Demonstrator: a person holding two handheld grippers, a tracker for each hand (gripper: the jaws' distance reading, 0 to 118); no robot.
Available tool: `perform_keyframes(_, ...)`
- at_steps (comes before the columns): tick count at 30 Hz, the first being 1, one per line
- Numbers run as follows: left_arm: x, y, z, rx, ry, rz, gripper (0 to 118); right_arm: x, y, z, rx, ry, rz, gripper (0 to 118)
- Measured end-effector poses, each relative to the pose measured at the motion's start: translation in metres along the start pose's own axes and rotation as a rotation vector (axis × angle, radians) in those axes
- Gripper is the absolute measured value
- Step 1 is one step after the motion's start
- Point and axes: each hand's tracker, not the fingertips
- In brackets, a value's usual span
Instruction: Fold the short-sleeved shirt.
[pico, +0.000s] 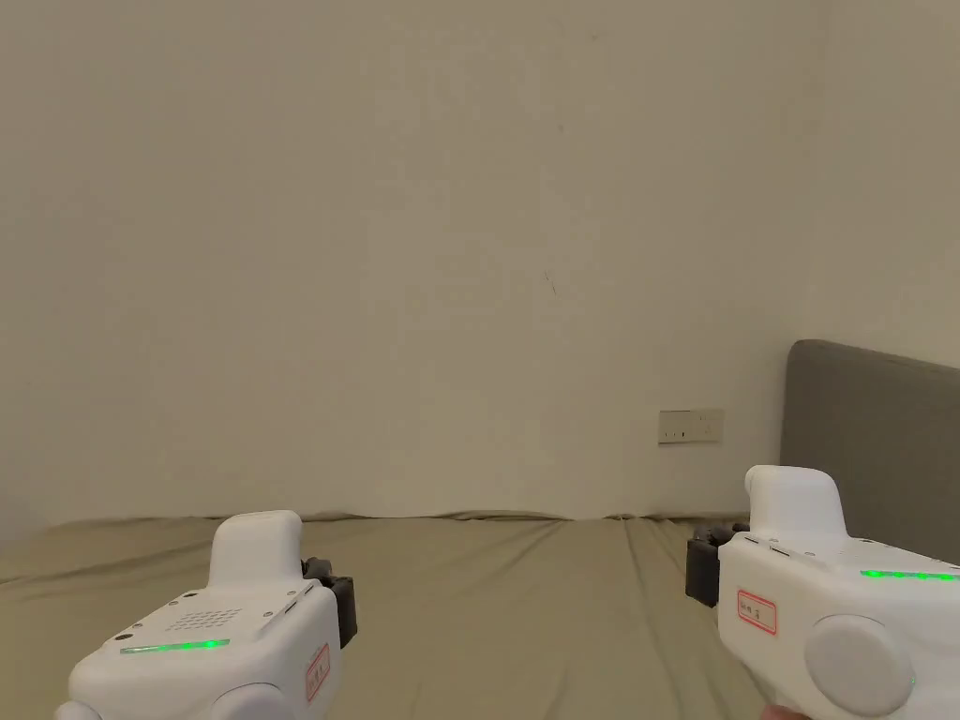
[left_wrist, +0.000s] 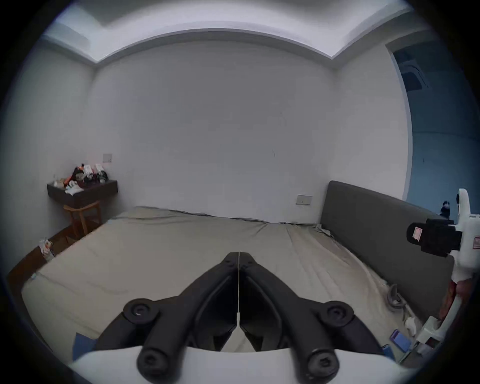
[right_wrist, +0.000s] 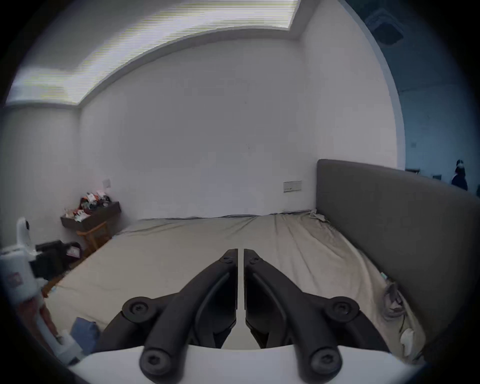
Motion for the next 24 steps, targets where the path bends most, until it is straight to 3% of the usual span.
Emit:
perform_keyframes(2,-0.006,0.006,-0.006,0.017,0.031,-0.063,0,0.0,-0.001,-0.002,-0.007,0.007,-0.007,6)
perform_keyframes(7,-0.005,0.011,-0.005,0.007,-0.063,-0.006,0,-0.008,-0.003,-0.003,0.0,0.007,0.005,6)
perform_keyframes(11,-0.004,0.012,-0.003,-0.005,-0.044,-0.034,0,-0.02,0.001,0.002,0.014,0.017,0.045,7)
perform_keyframes(12,-0.004,0.012,-0.002,-0.006,-0.05,-0.026,0,-0.022,0.003,0.004,0.016,0.024,0.049,13)
perform_keyframes(13,-0.002,0.015,0.003,-0.007,-0.054,-0.012,0,-0.024,0.005,0.005,0.017,0.03,0.051,29)
perform_keyframes(14,-0.002,0.015,0.004,-0.006,-0.056,-0.004,8,-0.025,0.006,0.005,0.016,0.036,0.048,72)
perform_keyframes(15,0.0,0.015,0.005,0.006,-0.042,-0.005,56,-0.026,0.008,0.003,0.009,0.04,0.039,118)
perform_keyframes(16,0.002,0.016,0.007,0.044,0.014,-0.025,111,-0.027,0.008,0.0,-0.024,0.022,0.005,117)
perform_keyframes(17,-0.001,0.017,0.003,0.045,0.043,-0.036,118,-0.028,0.002,0.008,0.051,-0.001,-0.029,118)
perform_keyframes(18,-0.001,0.019,0.007,-0.057,0.018,-0.059,118,-0.028,0.005,0.005,-0.073,-0.026,-0.027,118)
perform_keyframes(20,0.0,0.025,0.018,0.037,-0.001,-0.035,118,-0.026,0.01,0.004,-0.029,0.072,-0.033,118)
perform_keyframes(24,-0.003,0.023,0.016,0.025,-0.031,-0.037,118,-0.03,0.006,0.003,-0.042,0.054,-0.007,118)
